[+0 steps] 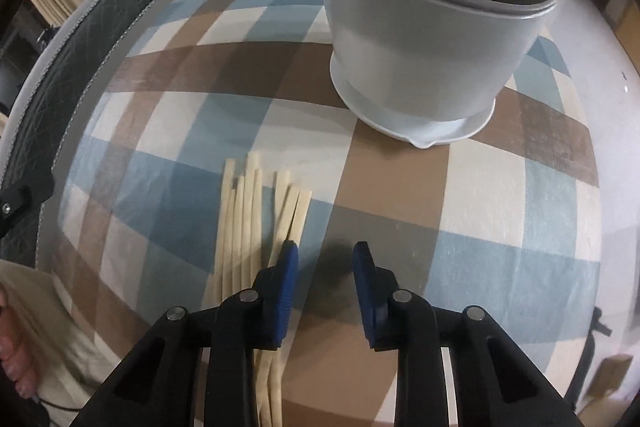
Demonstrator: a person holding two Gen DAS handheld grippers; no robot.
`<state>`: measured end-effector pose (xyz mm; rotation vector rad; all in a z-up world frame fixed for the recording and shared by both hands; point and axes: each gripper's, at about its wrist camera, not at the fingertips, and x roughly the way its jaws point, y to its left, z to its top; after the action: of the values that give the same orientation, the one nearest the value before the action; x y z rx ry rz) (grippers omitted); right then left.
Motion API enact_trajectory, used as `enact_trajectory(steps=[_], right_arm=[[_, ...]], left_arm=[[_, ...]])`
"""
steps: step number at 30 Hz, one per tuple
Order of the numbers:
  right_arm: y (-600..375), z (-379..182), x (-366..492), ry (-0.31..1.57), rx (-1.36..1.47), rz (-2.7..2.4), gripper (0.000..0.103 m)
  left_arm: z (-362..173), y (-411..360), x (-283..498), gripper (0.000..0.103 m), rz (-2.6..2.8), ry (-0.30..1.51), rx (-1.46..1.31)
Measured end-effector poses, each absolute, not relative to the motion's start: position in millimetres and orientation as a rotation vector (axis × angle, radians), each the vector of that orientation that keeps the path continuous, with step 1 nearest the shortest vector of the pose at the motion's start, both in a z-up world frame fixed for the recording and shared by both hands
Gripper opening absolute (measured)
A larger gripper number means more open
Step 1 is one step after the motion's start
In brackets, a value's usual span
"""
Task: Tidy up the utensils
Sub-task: 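Lower the right gripper to the pile and grasp another chopstick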
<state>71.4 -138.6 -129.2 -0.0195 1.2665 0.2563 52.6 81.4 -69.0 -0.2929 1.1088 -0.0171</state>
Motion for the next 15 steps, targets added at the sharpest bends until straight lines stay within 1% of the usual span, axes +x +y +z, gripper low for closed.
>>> enact_trajectory(steps=[15], right_arm=[[-115, -131, 90, 1.29, -0.116, 0.247, 0.024]], left_arm=[[-68, 86, 54, 0.092, -0.039, 1.136, -0.329]])
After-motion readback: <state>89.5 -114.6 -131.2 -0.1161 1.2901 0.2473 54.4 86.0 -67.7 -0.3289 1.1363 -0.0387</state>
